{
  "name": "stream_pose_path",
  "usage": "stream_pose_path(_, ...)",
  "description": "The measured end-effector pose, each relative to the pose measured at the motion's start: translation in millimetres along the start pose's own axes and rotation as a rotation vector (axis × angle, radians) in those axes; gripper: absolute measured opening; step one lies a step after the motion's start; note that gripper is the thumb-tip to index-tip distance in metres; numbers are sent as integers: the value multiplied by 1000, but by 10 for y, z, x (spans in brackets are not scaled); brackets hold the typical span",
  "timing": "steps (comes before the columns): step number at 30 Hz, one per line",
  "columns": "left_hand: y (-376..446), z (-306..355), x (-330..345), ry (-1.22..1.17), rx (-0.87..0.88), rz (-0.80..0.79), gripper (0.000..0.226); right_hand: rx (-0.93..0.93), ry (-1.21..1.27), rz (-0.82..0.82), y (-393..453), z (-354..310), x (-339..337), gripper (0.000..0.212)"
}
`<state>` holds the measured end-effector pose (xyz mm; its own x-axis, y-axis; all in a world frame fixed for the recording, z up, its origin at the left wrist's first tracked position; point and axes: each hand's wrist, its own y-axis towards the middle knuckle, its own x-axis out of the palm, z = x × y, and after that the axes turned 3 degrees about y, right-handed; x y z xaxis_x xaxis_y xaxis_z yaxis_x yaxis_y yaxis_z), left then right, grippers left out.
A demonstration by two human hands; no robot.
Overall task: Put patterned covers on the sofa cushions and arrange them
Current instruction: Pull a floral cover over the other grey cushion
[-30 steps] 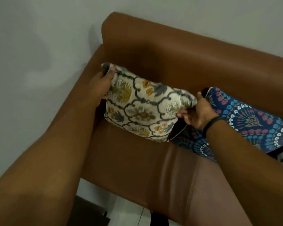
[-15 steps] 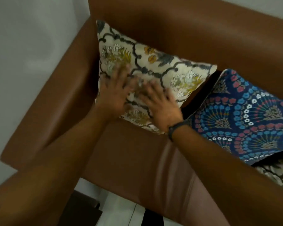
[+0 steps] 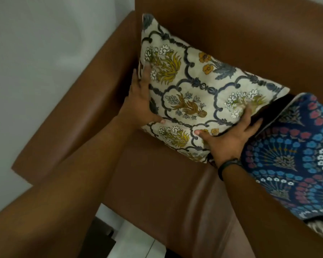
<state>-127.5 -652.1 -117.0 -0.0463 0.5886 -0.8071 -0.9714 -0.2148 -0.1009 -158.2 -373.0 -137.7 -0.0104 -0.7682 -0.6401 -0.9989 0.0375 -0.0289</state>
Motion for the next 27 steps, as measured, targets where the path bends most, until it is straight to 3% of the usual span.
stream_pose_path(2,-6,-22,-34,-148,-92,-35,174,79,141,-92,21,-37,6,150)
stream_pose_path(5,-174,21,-52,-251,-137,87,167,-37,174,-157,22,-220,-76,141)
stream_pose_path(8,-510,10,-32,-389,-228,277,163,-224,74,-198,122,-572,-243,133)
stream_pose_path(12,-865,62,37,-506,-526,497,160,-419,-105,-417,380,-1359,-280,128)
stream_pose_path(14,-884,81,39,-563,-576,583,158,-487,-213,-497,512,-1726,-175,124)
stream_pose_path(19,-747,-46,67,-610,-678,584,160,-515,-436,-631,730,-2142,127,133)
stream_pose_path(27,-651,-200,288,-639,-705,520,163,-514,-523,-585,751,-1897,336,136)
